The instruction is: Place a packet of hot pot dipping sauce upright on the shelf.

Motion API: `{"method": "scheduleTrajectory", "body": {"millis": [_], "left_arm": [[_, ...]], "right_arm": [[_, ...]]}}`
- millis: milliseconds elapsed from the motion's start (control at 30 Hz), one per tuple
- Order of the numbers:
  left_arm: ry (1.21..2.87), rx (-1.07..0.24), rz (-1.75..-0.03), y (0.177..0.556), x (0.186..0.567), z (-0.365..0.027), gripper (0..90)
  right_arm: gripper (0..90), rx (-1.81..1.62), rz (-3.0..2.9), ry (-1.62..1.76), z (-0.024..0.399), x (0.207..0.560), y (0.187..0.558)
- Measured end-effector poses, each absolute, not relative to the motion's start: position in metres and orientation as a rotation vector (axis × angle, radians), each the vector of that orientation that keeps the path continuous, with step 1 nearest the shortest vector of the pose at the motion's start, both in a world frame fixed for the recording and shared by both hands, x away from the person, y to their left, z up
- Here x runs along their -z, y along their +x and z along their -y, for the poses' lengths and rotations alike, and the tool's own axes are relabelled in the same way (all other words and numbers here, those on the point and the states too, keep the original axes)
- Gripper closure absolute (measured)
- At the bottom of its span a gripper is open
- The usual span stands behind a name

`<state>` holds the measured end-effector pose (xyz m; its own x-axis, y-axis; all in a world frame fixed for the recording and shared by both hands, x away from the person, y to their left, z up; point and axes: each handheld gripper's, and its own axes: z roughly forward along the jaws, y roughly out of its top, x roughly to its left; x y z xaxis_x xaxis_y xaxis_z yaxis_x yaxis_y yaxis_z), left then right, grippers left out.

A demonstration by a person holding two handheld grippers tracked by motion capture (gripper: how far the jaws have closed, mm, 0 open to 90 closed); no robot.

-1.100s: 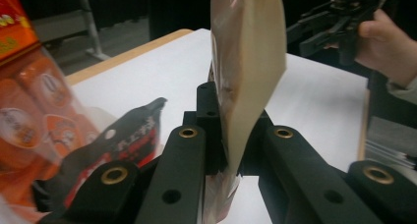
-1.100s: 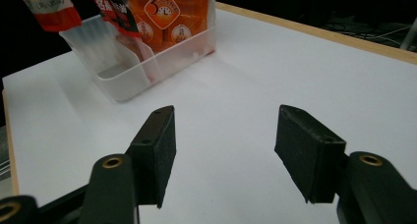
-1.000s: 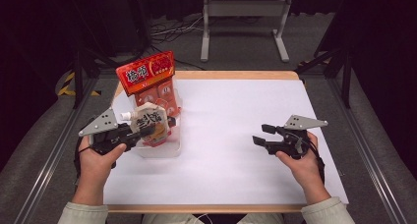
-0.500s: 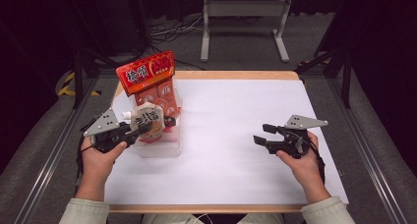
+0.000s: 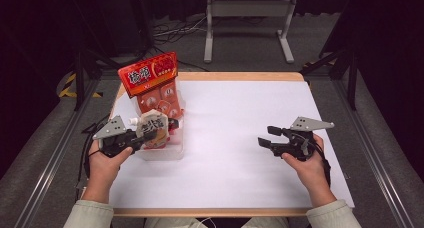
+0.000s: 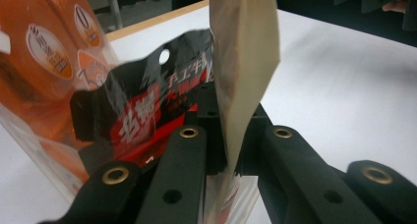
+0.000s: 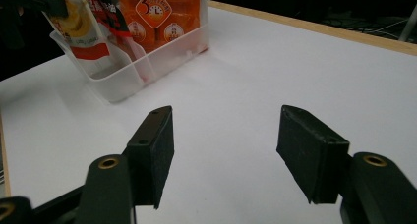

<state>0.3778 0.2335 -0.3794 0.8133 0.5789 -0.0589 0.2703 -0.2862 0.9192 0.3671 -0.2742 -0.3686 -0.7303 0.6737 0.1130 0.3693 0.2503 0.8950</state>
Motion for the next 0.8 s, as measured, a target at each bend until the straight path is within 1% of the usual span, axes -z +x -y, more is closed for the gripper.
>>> {"method": "scheduleTrajectory", "body": {"millis": [333, 800], "left_arm": [[1.92, -0.296, -0.673, 0.381, 0.393, -0.232, 83.8], [1.96, -0.27, -0.68, 0.383, 0.401, -0.229, 83.8]], "right_arm": [[38.4, -1.47, -2.239, 0.976, 0.274, 0.371, 0.369], [37.6, -1.465, -2.245, 0.985, 0.273, 0.373, 0.369]]}}
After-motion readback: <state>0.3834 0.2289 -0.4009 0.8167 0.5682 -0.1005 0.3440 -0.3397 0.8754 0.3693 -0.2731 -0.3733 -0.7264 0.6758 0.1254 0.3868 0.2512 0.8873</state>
